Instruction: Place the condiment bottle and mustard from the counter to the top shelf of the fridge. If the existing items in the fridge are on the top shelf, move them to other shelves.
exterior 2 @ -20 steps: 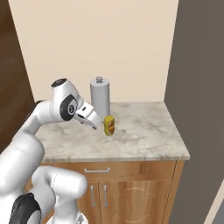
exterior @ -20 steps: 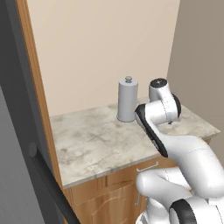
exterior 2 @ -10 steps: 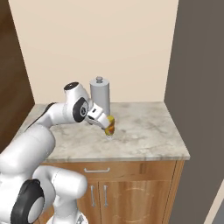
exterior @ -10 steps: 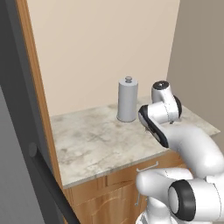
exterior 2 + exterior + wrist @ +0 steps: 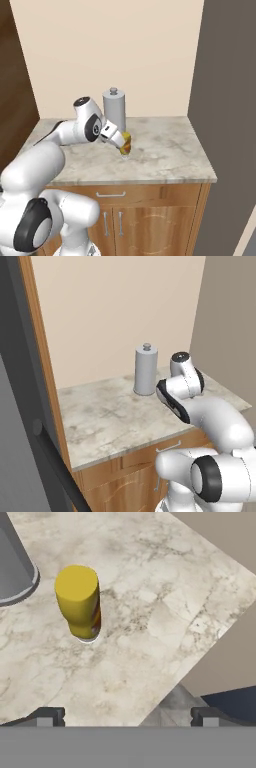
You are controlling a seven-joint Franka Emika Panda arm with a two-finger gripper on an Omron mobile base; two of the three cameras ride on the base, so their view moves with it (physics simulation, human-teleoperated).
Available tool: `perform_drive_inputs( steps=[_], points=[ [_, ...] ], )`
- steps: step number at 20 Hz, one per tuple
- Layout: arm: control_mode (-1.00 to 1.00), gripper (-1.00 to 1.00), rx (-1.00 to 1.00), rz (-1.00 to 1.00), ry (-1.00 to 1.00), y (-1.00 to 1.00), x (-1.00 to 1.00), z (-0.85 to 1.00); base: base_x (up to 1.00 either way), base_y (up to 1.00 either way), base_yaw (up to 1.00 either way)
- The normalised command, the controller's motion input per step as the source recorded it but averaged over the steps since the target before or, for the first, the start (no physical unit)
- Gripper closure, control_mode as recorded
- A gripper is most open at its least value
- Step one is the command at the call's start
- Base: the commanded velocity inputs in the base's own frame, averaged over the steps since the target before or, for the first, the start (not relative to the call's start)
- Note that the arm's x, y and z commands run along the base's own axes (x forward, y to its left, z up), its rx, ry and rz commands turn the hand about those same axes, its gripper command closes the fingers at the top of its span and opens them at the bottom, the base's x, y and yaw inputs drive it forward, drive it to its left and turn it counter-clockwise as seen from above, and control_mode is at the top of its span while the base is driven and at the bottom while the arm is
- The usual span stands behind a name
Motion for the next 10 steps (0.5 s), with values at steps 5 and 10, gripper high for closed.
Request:
perform_drive_inputs(
  steps=[5,10],
  points=[
    [-1.00,-1.00,0.00,0.00,0.00,0.00,0.23,-0.23,0.00,0.00,0.00],
    [-1.00,-1.00,0.00,0.00,-0.02,0.00,0.30,-0.23,0.00,0.00,0.00]
  ],
)
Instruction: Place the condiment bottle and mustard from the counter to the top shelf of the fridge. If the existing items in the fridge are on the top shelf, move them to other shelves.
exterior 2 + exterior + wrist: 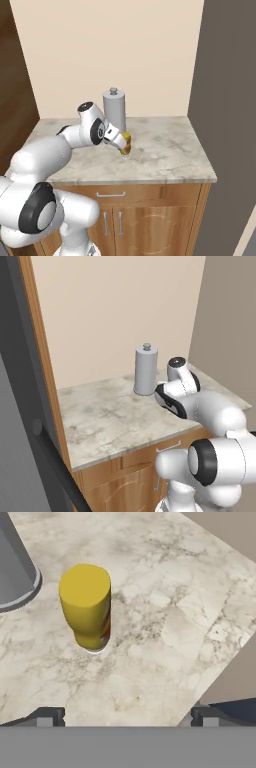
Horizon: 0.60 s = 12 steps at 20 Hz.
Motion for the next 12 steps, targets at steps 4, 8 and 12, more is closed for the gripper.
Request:
perform_drive_inputs(
  steps=[4,8,12],
  points=[
    [-1.00,-1.00,0.00,0.00,-0.01,0.00,0.26,-0.18,0.00,0.00,0.00],
    [-1.00,-1.00,0.00,0.00,0.00,0.00,0.21,-0.16,0.00,0.00,0.00],
    [-1.00,-1.00,0.00,0.00,0.00,0.00,0.19,-0.12,0.00,0.00,0.00]
  ],
)
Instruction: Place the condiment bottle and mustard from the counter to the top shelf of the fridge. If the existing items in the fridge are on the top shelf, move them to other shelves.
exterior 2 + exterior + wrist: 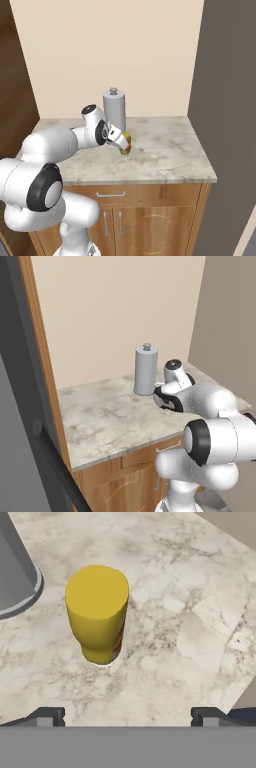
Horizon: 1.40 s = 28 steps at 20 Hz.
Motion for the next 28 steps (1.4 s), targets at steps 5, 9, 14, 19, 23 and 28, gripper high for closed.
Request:
perform_drive_inputs(
  steps=[5,9,14,19,23,28],
  points=[
    [-1.00,-1.00,0.00,0.00,0.00,0.00,0.18,-0.08,0.00,0.00,0.00],
    [-1.00,-1.00,0.00,0.00,0.00,0.00,0.18,-0.09,0.00,0.00,0.00],
    [-1.00,-1.00,0.00,0.00,0.00,0.00,0.09,-0.04,0.00,0.00,0.00],
    [-1.00,-1.00,0.00,0.00,0.00,0.00,0.05,-0.07,0.00,0.00,0.00],
    [-1.00,-1.00,0.00,0.00,0.00,-0.01,0.11,-0.07,0.00,0.00,0.00],
    [-1.00,-1.00,0.00,0.00,0.00,-0.04,0.12,-0.06,0.00,0.00,0.00]
  ],
)
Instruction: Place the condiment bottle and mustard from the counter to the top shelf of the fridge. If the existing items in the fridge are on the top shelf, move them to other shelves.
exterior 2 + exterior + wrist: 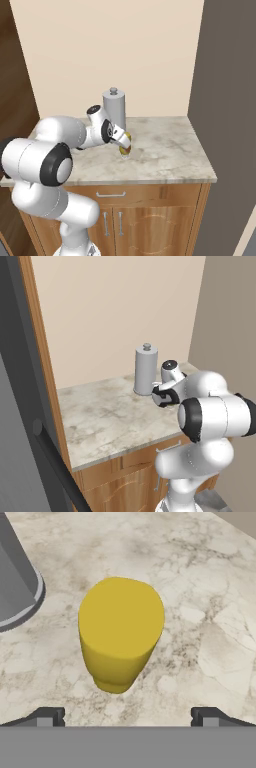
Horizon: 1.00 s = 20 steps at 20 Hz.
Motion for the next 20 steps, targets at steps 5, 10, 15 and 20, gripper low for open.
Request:
perform_drive_inputs(
  steps=[5,10,15,20],
  points=[
    [-1.00,-1.00,0.00,0.00,0.00,-0.17,0.02,-0.04,0.00,0.00,0.00],
    [-1.00,-1.00,0.00,0.00,0.00,-0.07,0.03,0.00,0.00,0.00,0.00],
    [-1.00,-1.00,0.00,0.00,0.00,0.00,0.17,-0.01,0.00,0.00,0.00],
    [-1.00,-1.00,0.00,0.00,0.00,0.00,0.18,-0.01,0.00,0.00,0.00]
  ],
)
